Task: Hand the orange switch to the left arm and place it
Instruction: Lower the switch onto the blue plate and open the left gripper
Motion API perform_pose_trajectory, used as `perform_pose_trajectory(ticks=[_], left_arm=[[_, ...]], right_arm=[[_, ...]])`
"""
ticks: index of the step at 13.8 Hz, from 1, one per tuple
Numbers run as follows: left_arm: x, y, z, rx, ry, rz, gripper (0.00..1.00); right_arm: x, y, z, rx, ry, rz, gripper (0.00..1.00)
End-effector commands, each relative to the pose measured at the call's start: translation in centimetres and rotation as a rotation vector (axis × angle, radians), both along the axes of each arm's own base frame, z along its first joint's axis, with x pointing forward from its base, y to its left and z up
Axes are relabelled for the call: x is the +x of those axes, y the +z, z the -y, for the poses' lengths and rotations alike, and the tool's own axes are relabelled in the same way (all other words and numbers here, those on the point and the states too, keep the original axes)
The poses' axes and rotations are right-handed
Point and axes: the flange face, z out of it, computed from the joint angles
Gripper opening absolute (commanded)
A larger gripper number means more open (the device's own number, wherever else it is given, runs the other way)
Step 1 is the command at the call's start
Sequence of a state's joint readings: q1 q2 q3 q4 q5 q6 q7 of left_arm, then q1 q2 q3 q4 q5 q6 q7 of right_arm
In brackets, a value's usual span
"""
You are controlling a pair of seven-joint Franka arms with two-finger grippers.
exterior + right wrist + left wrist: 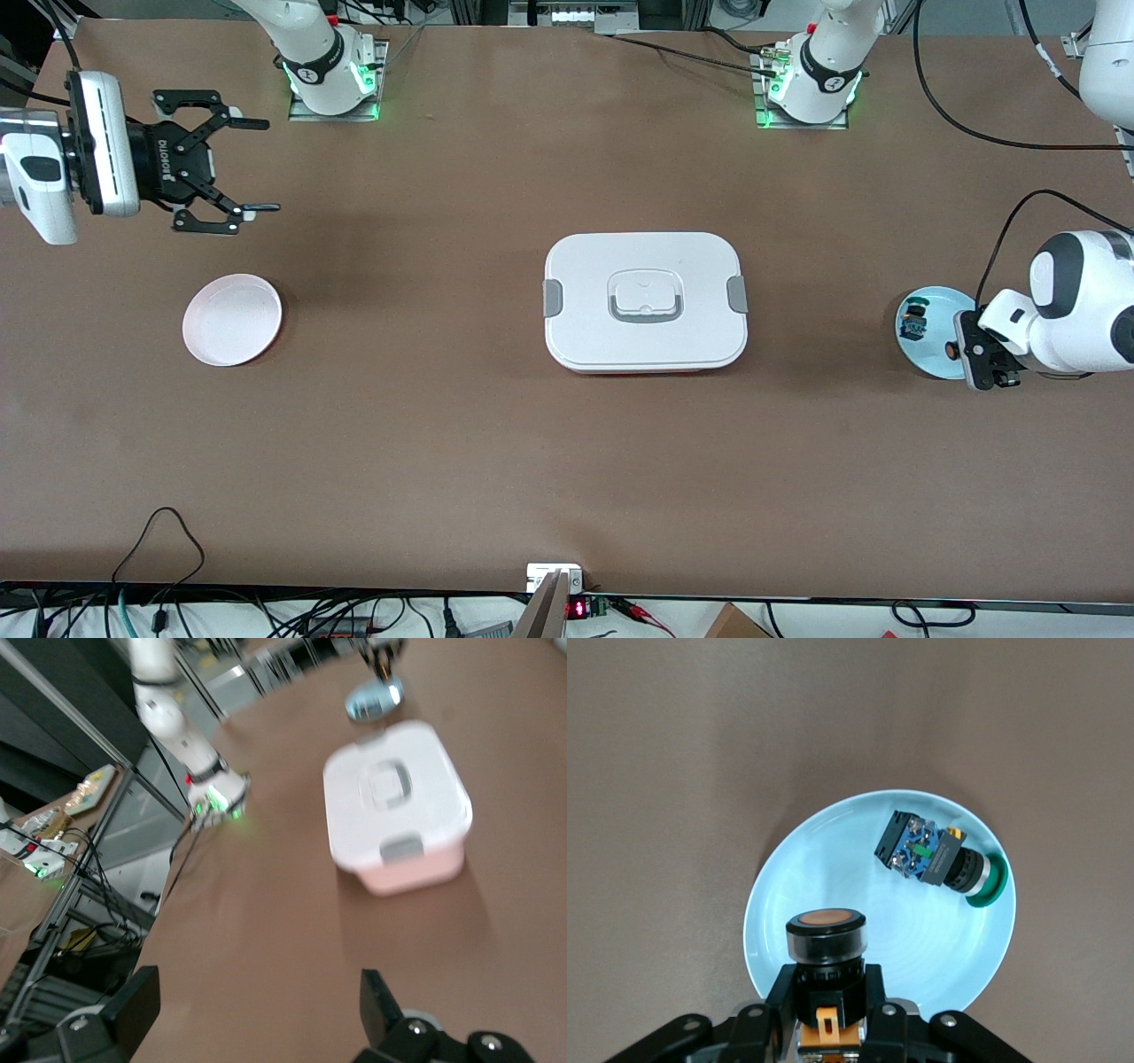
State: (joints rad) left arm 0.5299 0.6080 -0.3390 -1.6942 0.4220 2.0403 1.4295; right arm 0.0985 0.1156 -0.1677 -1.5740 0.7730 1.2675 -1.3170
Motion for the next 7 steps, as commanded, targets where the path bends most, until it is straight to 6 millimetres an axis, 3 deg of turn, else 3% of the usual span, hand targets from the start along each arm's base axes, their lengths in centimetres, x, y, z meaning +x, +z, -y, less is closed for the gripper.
perform_pose_trajectory(ticks=[1,3,5,7], left_arm=[[-0.3,-1.2,-0.3,0.009,-0.046,-0.025,0.21],[-0.7,-2.0,-0.6,0.012,-0.054,-0.041,0.2],[-1.1,-2.7,-0.7,0.028,-0.072,-0.055,0.2],[-1.1,-3.1,-0.8,0.023,-0.077,-0.058,0.2]], right_arm=[[-0.9,3.3,1.2,-0.276,-0.103,-0.047,1.0],[-1.1,3.0,2.7,-0.466,-0.181,-0.083,1.0],[-1.6,3.0,2.9,-0.715,-0.233,-0.082,1.0],[-1.6,3.2,3.5,-0.846,-0.259,-0.055,1.0]])
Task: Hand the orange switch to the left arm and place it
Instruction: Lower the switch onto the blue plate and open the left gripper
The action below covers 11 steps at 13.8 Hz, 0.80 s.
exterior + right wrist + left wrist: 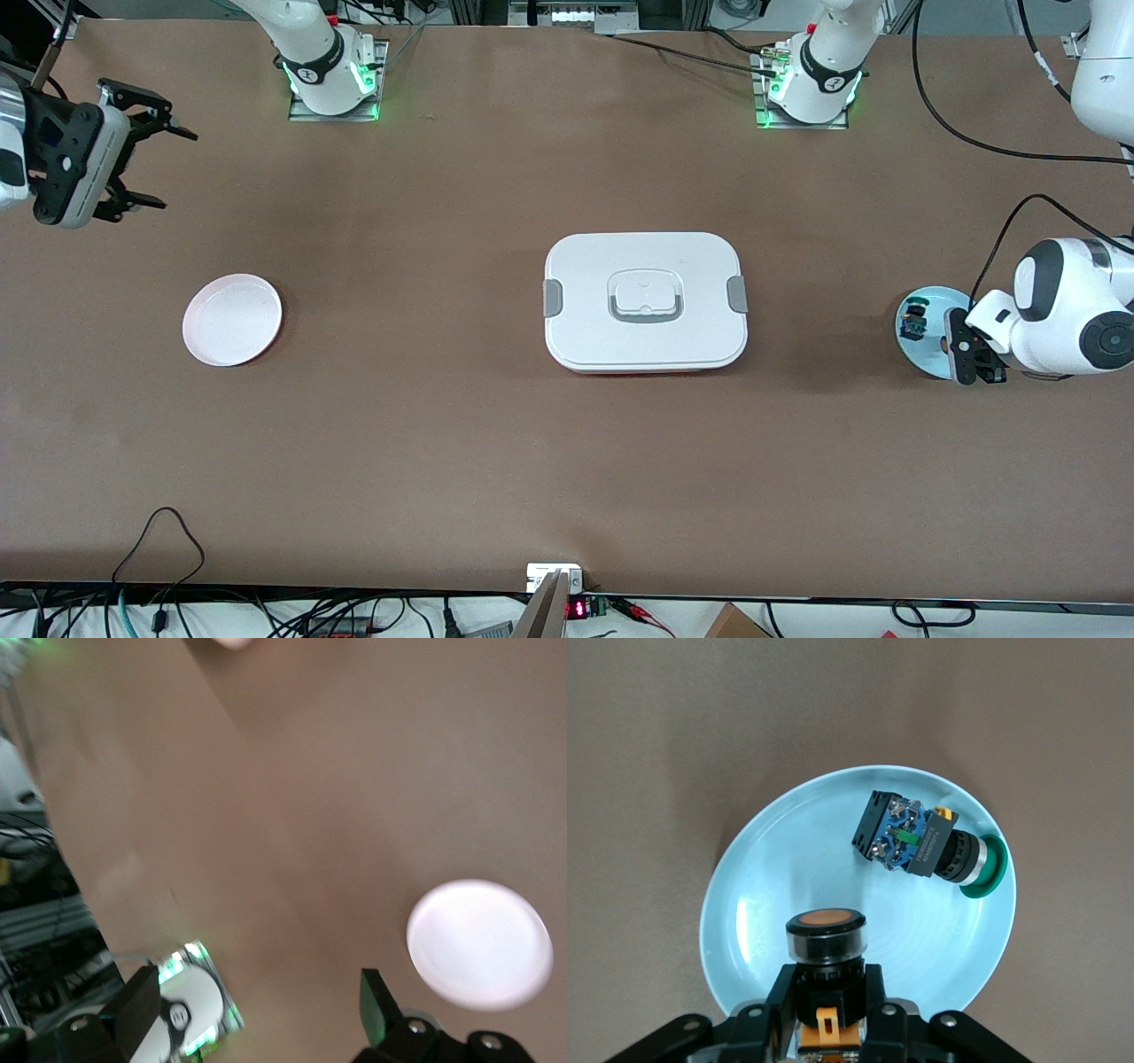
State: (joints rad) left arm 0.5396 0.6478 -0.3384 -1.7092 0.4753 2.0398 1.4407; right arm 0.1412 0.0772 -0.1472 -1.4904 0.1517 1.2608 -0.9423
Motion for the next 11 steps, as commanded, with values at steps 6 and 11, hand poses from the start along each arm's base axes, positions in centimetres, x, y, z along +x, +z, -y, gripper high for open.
perform_pose_trajectory(ticks=[6,11], left_arm=[[-0.5,-2.1,-2.2,-0.037,-0.089,0.021,0.21],[-1.0,-3.0,-1.8,-0.047,-0.09,0.002,0.42]], right_arm=[[0.7,0.8,-3.3,-0.249,-0.019,0.088,1.0],[2.5,1.4,-4.9,-0.331,-0.558,0.208,1.0]])
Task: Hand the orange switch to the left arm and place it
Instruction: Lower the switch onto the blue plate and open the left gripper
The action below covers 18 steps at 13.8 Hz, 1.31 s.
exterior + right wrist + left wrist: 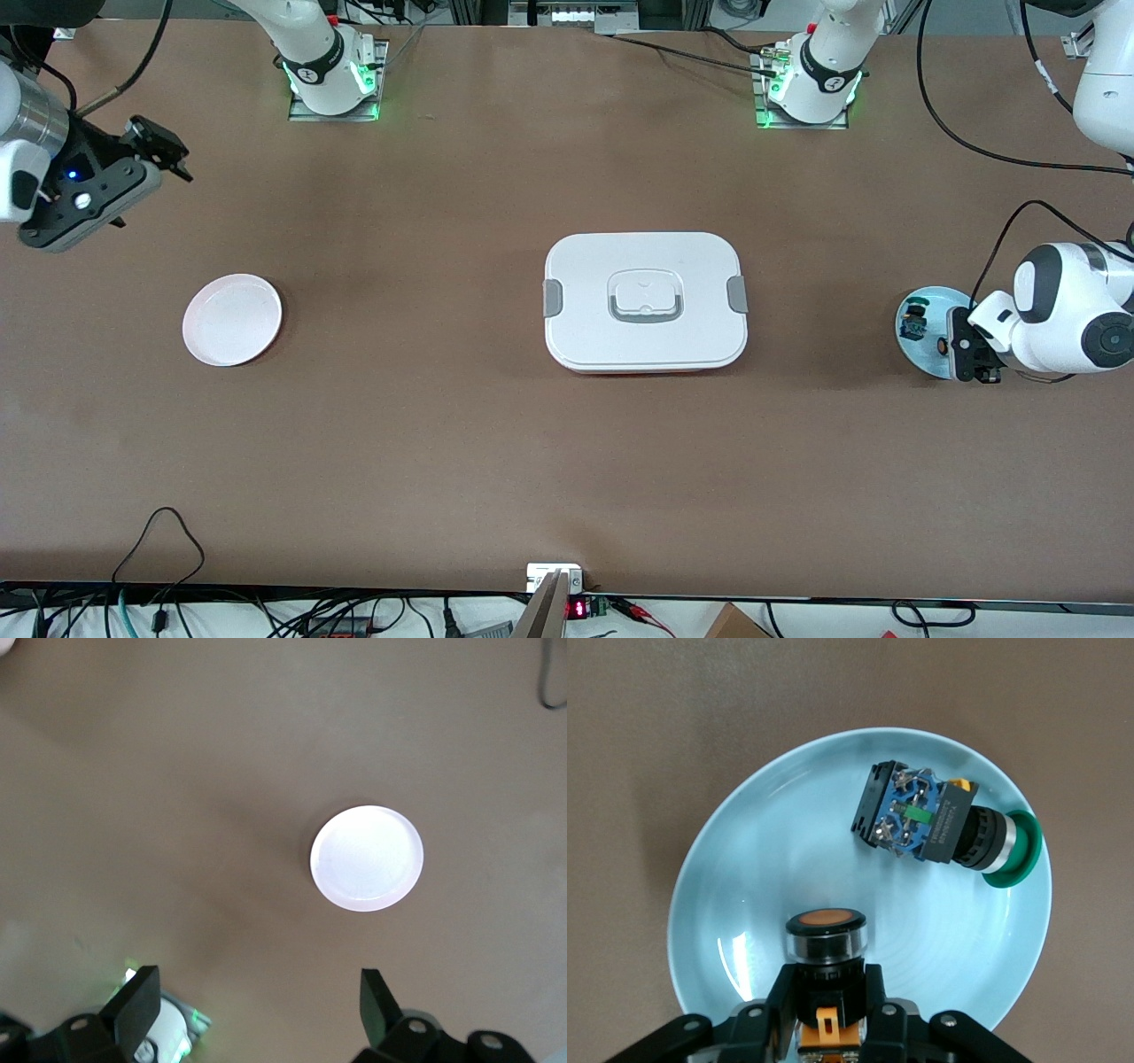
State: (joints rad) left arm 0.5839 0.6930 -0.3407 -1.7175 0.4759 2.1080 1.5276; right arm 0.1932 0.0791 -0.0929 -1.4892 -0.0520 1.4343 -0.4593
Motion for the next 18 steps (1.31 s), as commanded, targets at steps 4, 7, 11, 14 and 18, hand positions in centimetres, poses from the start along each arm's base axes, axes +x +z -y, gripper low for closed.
perform_pose_trajectory(ticks=[4,7,11,14,18], left_arm=[[-0.1,1.0,0.2,0.008,-0.028,-0.004,1.0],[0.3,3.6,0.7,0.015,-0.018,0.005,1.0],[-0.8,9.5,2.8,0.027,0.132,-0.078,1.0],[-0.9,14.7,2.9,0.05,0.338,-0.04,1.0],[0.4,19.1,6.7,0.131,0.614,-0.037,1.0]], right_arm=[[1.0,-0.5,-3.0,-0.045,-0.241,0.073,1.0],[1.1,-0.5,-3.1,-0.014,-0.236,0.077,1.0],[0.9,-1.1,-1.5,-0.005,-0.231,0.071,1.0],[1.2,-1.7,-0.1,0.01,-0.254,0.075,1.0],[1.2,-2.1,1.4,0.025,-0.236,0.062,1.0]])
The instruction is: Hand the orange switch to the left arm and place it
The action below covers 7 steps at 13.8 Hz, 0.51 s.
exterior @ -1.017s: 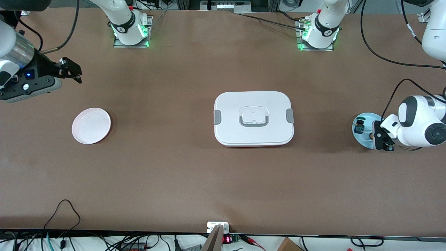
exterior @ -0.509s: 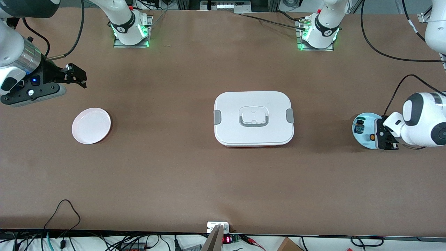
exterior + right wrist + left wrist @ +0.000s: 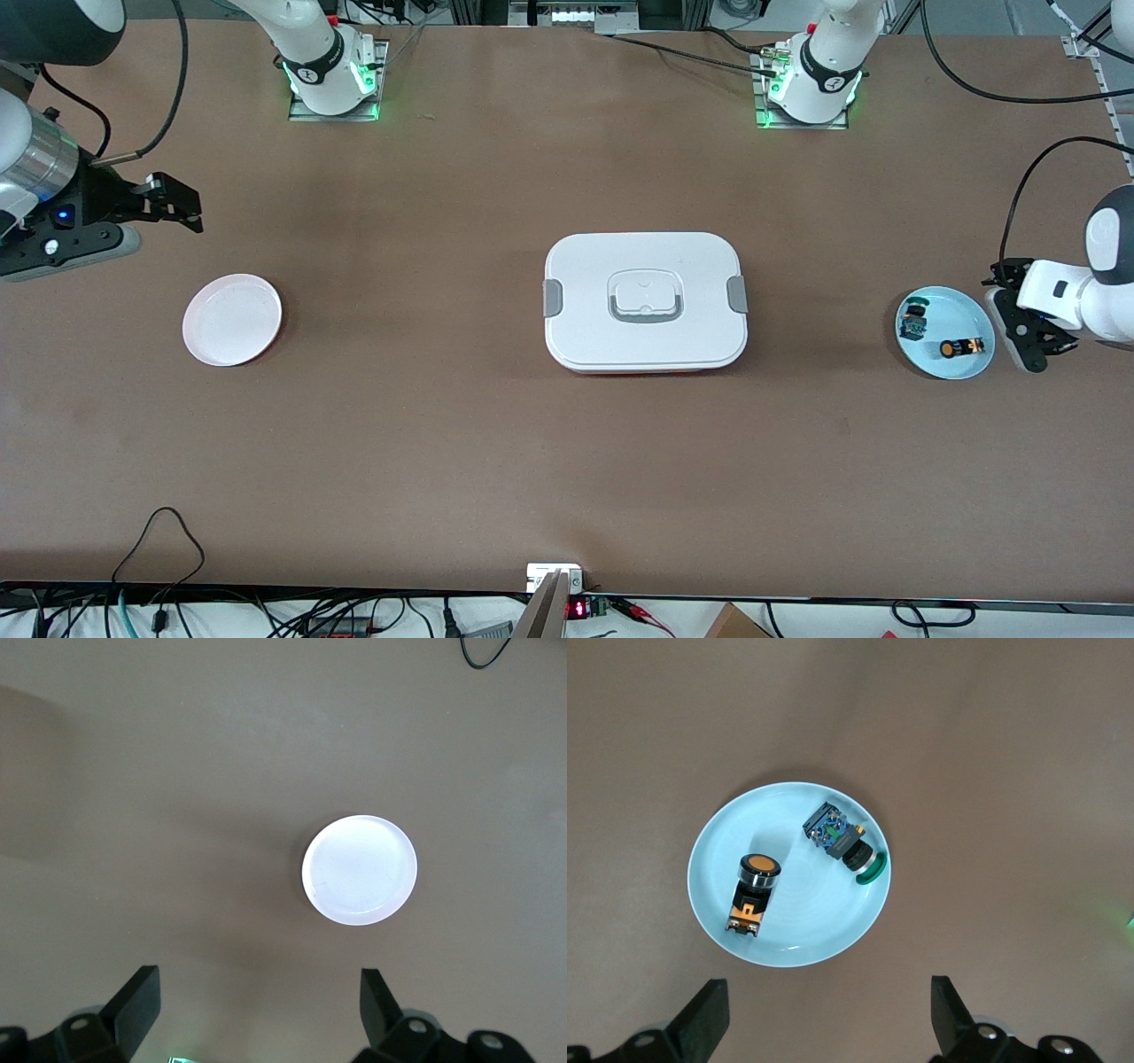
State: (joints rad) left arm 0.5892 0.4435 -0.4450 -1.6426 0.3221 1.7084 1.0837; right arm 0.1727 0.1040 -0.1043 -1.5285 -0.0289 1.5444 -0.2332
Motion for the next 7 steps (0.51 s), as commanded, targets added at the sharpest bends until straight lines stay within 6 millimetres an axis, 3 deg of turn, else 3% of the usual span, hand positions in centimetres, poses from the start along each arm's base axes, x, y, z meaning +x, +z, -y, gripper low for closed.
perform_pose_trajectory(ticks=[1,4,7], left_arm=[[0.8,2.9,4.1,0.05,0.209,-0.016,1.0],[0.6,4.7,8.6,0.118,0.448,-0.051,1.0],[1.0,9.8,9.6,0.107,0.548,-0.064,1.0]], right_arm=[[-0.7,0.4,-0.1,0.025,0.019,0.007,1.0],[-1.1,1.0,-1.0,0.026,0.03,0.018,1.0],[-0.9,1.2,-1.5,0.029,0.031,0.035,1.0]])
